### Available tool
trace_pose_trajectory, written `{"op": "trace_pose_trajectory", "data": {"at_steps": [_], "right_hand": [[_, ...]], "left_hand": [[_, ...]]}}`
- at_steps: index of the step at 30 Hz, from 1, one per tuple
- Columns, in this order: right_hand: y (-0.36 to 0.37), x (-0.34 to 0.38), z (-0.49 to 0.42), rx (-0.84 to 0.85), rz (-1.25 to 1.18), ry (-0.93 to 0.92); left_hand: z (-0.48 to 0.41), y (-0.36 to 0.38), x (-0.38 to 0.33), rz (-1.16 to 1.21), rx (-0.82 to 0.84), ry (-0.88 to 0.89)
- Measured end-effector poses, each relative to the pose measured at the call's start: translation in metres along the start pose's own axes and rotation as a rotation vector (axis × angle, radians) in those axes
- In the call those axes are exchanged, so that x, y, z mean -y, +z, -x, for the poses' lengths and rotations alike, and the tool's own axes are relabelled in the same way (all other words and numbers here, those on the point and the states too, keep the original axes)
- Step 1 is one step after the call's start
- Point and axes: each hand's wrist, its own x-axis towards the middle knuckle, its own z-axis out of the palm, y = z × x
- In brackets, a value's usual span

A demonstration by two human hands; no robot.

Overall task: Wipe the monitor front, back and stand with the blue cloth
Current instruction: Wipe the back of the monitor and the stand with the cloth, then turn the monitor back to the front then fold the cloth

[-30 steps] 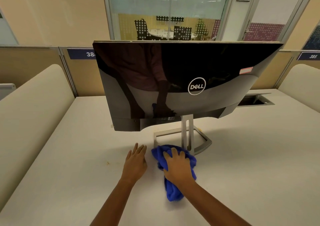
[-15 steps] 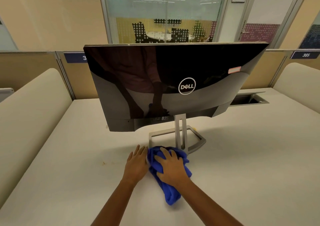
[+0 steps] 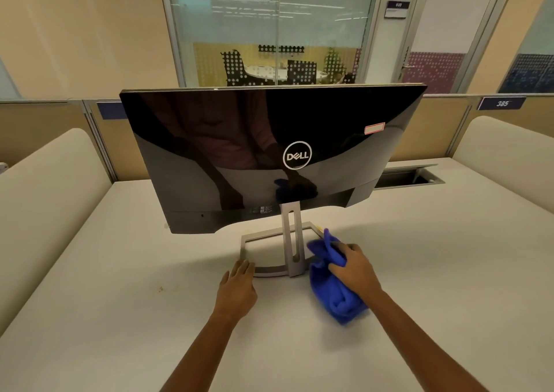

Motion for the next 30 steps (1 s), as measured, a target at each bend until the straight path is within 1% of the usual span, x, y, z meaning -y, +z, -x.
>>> {"op": "trace_pose_trajectory", "data": {"at_steps": [2, 3, 4, 6, 7, 9, 11, 14, 16, 18, 23, 25, 27, 30], "right_hand": [[0.011, 0.008, -0.003, 0.053, -0.036, -0.023], [0.02, 0.012, -0.004, 0.108, 0.033, -0.035], [0.031, 0.015, -0.003, 0.158, 0.167, -0.04], [0.045, 0.02, 0.003, 0.18, 0.431, -0.037], [0.047, 0.021, 0.005, 0.177, 0.477, -0.03], [0.045, 0.017, 0.01, 0.196, 0.434, -0.039], [0.035, 0.011, 0.016, 0.257, 0.353, -0.094], [0.018, 0.009, 0.036, 0.336, 0.206, -0.233], [0.012, 0.016, 0.053, 0.399, 0.163, -0.348], [0.009, 0.023, 0.069, 0.467, 0.192, -0.463], [0.009, 0.029, 0.09, 0.601, 0.374, -0.727], [0.014, 0.024, 0.092, 0.631, 0.465, -0.77], [0.017, 0.02, 0.093, 0.648, 0.511, -0.773], [0.012, 0.022, 0.093, 0.674, 0.456, -0.737]], "left_hand": [[0.001, 0.0, -0.004, -0.005, 0.007, -0.004], [0.002, 0.0, -0.006, -0.005, 0.011, -0.007], [0.002, 0.0, -0.007, -0.005, 0.013, -0.01], [0.003, -0.001, -0.009, -0.004, 0.014, -0.015], [0.004, -0.002, -0.009, -0.004, 0.014, -0.018], [0.006, -0.003, -0.01, 0.0, 0.012, -0.026], [0.008, -0.003, -0.011, 0.007, 0.006, -0.033], [0.01, -0.003, -0.013, 0.028, -0.003, -0.044], [0.011, -0.003, -0.014, 0.032, -0.002, -0.04], [0.013, -0.004, -0.016, 0.034, -0.002, -0.036], [0.02, -0.009, -0.016, 0.035, -0.02, -0.024], [0.024, -0.01, -0.016, 0.033, -0.023, -0.015], [0.028, -0.012, -0.018, 0.023, -0.014, -0.008], [0.032, -0.021, -0.023, -0.004, -0.05, 0.017]]}}
